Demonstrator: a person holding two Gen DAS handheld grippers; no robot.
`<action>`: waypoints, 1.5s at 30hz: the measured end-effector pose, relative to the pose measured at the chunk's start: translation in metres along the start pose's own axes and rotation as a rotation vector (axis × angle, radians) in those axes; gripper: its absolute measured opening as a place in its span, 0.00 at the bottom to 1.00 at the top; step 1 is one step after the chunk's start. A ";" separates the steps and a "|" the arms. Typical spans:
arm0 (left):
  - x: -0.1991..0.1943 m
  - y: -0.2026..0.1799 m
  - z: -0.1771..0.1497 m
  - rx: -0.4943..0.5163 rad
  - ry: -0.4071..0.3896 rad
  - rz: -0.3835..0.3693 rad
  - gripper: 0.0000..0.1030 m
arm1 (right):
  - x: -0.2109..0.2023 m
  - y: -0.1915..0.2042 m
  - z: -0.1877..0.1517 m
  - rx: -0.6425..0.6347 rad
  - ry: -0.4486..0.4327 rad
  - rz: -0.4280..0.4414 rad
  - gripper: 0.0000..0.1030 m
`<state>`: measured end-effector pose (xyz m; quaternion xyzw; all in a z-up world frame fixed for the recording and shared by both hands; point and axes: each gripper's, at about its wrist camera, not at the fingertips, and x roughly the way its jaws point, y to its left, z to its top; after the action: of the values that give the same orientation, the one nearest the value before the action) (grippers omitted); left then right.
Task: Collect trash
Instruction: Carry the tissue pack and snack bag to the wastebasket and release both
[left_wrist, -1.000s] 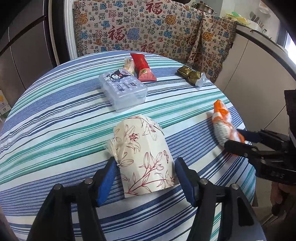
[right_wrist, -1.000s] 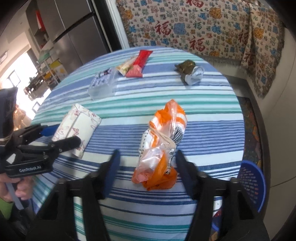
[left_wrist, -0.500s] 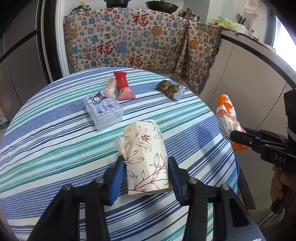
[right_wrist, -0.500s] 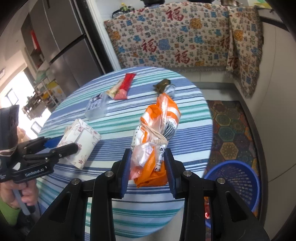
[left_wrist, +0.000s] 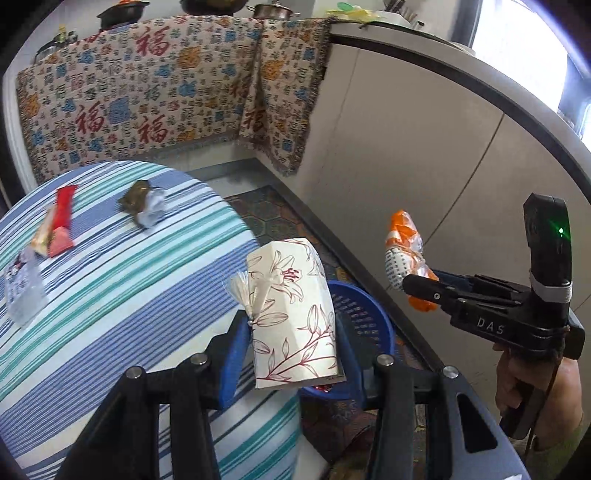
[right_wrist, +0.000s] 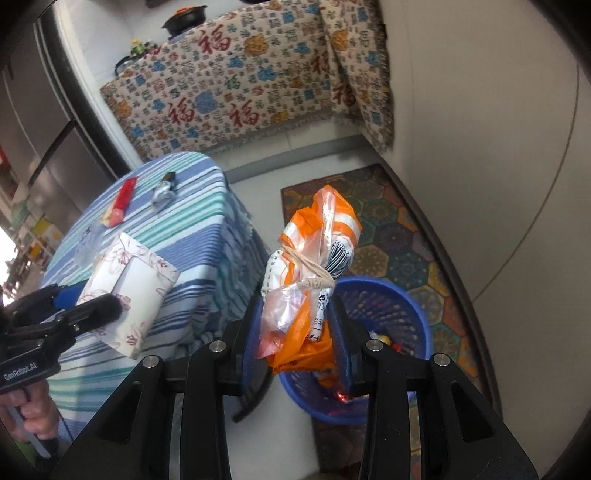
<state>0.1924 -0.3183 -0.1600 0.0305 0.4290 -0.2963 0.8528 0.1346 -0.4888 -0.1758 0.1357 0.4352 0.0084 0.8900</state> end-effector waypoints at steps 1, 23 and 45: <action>0.011 -0.010 0.002 0.012 0.012 -0.013 0.46 | 0.001 -0.008 -0.001 0.013 0.006 -0.005 0.35; 0.137 -0.052 0.003 0.022 0.171 -0.074 0.46 | 0.027 -0.064 0.006 0.103 0.067 -0.050 0.36; 0.135 -0.042 0.009 -0.002 0.163 -0.102 0.59 | 0.014 -0.080 0.019 0.189 -0.034 -0.036 0.54</action>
<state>0.2382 -0.4202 -0.2474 0.0321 0.4984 -0.3354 0.7988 0.1494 -0.5683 -0.1951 0.2115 0.4212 -0.0509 0.8805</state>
